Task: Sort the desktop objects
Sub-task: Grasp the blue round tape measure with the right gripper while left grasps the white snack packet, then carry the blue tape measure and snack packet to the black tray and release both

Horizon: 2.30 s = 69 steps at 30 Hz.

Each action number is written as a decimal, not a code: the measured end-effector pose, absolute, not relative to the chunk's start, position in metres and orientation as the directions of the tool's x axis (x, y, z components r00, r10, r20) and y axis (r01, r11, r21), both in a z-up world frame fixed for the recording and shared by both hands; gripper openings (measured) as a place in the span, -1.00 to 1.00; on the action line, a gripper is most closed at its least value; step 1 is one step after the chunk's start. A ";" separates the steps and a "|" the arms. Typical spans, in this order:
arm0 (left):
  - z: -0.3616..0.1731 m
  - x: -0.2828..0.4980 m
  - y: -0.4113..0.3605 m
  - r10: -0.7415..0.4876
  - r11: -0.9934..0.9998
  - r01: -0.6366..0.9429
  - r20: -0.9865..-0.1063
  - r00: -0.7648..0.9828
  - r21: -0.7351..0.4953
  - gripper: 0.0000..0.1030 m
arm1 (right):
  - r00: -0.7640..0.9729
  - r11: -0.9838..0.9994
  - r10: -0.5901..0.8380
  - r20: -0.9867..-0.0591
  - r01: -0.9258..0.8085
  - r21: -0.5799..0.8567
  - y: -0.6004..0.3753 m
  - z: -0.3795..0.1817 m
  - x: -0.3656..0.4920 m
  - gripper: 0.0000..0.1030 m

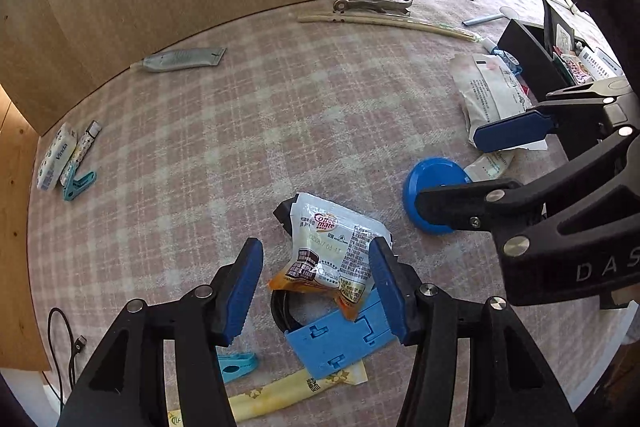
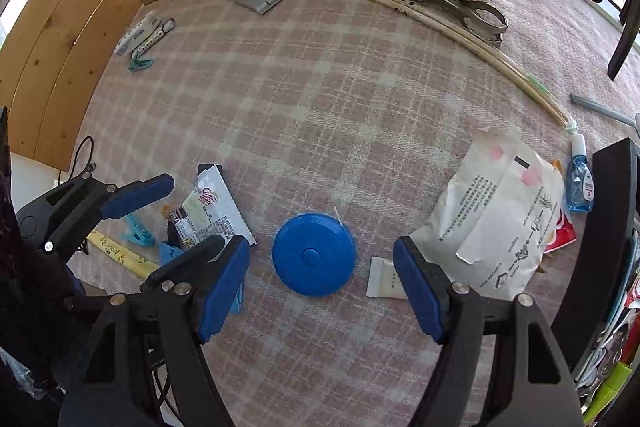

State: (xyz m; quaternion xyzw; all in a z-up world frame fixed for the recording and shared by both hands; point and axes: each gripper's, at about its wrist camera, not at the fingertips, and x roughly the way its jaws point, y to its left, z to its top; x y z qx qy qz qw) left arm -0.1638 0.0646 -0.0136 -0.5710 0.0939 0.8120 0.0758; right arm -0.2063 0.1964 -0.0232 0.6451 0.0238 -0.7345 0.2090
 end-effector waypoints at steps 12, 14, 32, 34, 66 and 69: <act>-0.012 -0.148 0.058 0.042 -0.957 -0.283 -0.939 -0.342 0.060 0.03 | -0.089 -0.917 -0.166 -0.982 0.379 0.121 0.179 -0.039 -0.202 0.34; -0.016 -0.145 0.065 0.023 -0.946 -0.311 -0.939 -0.342 0.090 0.02 | -0.097 -0.918 -0.155 -0.983 0.382 0.107 0.180 -0.038 -0.203 0.23; -0.013 -0.156 0.071 0.008 -0.949 -0.298 -0.939 -0.343 0.101 -0.19 | -0.126 -0.915 -0.117 -0.985 0.400 0.057 0.185 -0.036 -0.202 -0.05; -0.011 -0.153 0.065 0.023 -0.954 -0.289 -0.940 -0.341 0.081 -0.25 | -0.126 -0.921 -0.131 -0.983 0.383 0.073 0.194 -0.033 -0.200 -0.05; 0.063 -0.129 0.177 0.184 -0.926 -0.377 -0.883 -0.431 -0.009 -0.29 | -0.324 -0.985 -0.170 -0.931 0.085 0.150 0.344 0.059 -0.115 -0.05; 0.065 -0.127 0.215 0.211 -0.902 -0.431 -0.882 -0.421 -0.010 -0.29 | -0.343 -0.992 -0.125 -0.931 0.008 0.130 0.385 0.064 -0.096 -0.05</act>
